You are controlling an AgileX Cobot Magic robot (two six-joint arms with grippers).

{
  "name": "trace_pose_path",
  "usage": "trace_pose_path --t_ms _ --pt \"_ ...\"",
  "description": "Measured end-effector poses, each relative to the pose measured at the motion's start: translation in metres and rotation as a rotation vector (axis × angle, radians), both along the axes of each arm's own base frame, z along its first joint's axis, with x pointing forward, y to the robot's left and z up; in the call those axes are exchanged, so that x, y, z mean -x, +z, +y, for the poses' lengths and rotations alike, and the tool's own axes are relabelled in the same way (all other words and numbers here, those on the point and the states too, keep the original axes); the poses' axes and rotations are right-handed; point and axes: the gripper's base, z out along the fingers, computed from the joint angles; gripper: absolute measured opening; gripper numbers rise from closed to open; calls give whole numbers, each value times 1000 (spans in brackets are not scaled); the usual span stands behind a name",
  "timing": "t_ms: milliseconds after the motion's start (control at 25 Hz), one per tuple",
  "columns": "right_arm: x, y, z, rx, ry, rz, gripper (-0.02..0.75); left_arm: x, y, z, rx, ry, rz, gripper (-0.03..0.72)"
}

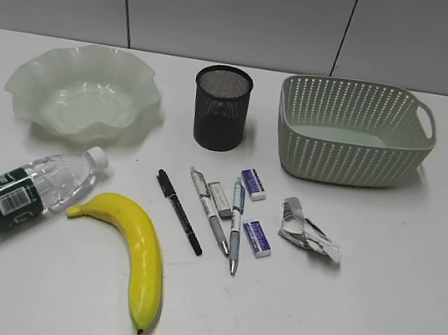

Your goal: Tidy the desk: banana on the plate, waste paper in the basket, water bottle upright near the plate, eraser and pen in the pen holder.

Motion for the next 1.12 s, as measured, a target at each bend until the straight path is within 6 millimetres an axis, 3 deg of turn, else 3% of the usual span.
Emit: trace_pose_path --t_ms 1120 --pt "0 0 0 0 1 0 445 0 0 0 2 -1 -1 237"
